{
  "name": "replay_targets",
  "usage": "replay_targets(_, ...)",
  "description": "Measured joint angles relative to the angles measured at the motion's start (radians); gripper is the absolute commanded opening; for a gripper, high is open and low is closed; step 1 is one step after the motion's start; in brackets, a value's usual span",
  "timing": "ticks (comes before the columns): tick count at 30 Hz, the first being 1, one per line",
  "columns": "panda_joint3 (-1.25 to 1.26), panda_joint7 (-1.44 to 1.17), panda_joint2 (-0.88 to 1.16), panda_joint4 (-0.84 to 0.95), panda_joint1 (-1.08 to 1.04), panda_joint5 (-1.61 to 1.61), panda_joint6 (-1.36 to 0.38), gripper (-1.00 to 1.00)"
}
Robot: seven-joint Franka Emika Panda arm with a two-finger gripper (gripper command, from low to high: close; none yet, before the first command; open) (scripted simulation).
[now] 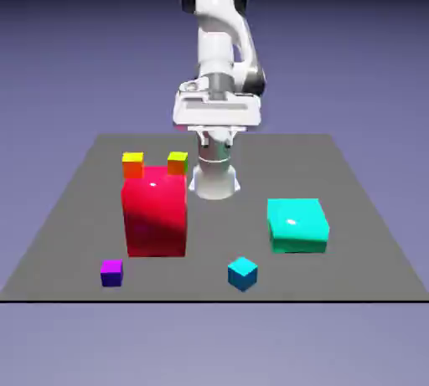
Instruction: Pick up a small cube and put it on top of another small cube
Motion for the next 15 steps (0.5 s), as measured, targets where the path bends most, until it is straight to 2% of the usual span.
replay_targets(15, -0.189, -0.451, 0.544, 0.249, 0.293, 0.101, -0.235, 0.00)
